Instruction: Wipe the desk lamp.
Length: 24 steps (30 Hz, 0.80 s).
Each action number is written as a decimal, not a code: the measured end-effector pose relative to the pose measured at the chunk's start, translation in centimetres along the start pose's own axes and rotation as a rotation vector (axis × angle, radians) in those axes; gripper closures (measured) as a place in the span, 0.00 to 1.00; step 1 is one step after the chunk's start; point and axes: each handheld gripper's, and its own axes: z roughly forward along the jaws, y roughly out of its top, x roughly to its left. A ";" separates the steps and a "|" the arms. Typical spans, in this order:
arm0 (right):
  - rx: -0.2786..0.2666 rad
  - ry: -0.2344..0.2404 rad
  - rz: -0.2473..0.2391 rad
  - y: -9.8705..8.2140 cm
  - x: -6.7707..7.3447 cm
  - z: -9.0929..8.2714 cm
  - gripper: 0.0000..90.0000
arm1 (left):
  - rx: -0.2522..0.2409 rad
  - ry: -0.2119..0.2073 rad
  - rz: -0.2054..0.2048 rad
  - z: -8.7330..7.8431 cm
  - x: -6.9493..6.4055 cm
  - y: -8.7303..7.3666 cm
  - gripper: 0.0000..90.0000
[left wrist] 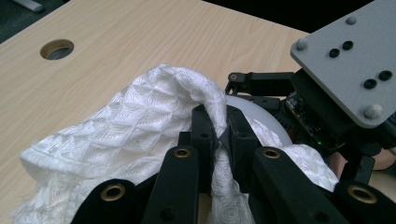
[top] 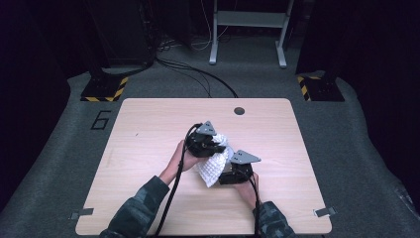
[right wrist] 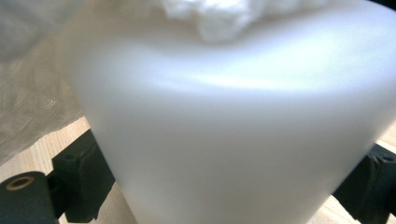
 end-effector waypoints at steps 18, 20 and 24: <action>0.000 0.000 0.006 0.0 0.0 0.0 0.09 | -0.035 0.066 -0.062 -2.2 1.5 -2.2 0.93; 0.001 0.001 0.008 0.0 0.0 0.0 0.09 | -0.020 0.080 -0.071 -2.2 1.6 -2.5 0.93; 0.001 0.001 0.008 0.0 0.0 0.0 0.09 | 0.001 0.093 -0.076 -1.9 2.0 -3.4 0.93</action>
